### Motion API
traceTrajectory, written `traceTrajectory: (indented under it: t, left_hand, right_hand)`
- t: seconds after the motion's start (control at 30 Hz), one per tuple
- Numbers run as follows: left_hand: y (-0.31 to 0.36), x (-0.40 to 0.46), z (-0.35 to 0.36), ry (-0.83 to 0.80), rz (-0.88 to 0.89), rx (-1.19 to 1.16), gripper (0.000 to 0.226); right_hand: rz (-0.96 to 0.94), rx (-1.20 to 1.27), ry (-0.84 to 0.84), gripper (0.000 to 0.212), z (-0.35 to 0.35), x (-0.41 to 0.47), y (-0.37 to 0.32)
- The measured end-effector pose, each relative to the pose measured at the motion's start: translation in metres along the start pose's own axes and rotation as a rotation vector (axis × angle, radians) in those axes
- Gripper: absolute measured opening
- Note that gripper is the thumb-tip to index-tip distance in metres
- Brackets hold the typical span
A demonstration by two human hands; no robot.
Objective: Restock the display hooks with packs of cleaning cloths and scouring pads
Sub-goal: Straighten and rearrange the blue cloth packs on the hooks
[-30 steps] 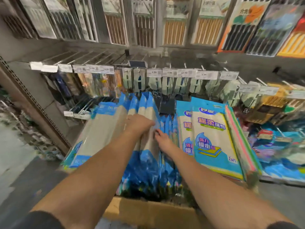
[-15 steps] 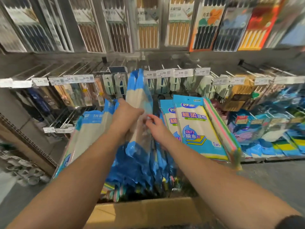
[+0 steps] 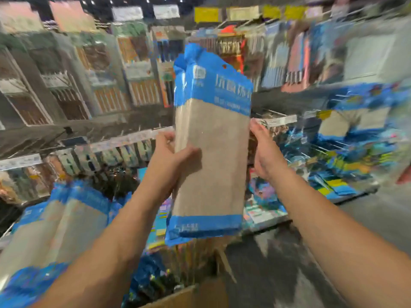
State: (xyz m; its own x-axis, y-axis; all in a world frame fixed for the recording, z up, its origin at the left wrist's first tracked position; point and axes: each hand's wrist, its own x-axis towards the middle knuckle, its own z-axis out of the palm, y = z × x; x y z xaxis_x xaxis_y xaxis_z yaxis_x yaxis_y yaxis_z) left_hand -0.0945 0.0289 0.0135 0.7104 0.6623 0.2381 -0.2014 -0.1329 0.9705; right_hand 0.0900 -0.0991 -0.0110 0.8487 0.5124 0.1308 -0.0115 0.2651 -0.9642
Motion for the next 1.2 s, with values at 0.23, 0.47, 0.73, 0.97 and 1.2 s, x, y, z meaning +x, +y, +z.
traceTrajectory:
  t: [0.23, 0.47, 0.73, 0.97, 1.2]
  left_hand:
    - [-0.058, -0.031, 0.222, -0.327, -0.124, -0.125, 0.059]
    - [-0.093, -0.051, 0.415, -0.596, -0.238, -0.186, 0.056]
    - [-0.135, -0.036, 0.562, -0.997, -0.324, -0.121, 0.093]
    - [-0.163, 0.046, 0.707, -0.786, -0.298, -0.201, 0.056]
    - [-0.200, 0.145, 0.839, -0.772, -0.330, -0.364, 0.052]
  right_hand:
    - [0.212, 0.189, 0.022, 0.053, -0.239, -0.027, -0.039]
    - [0.179, 0.136, 0.251, 0.060, -0.434, -0.060, -0.078]
    - [0.088, 0.122, 0.409, 0.066, -0.584, -0.059, -0.066]
    - [0.150, -0.013, 0.433, 0.038, -0.694, 0.000, -0.045]
    - [0.138, -0.080, 0.392, 0.050, -0.785, 0.109, -0.046]
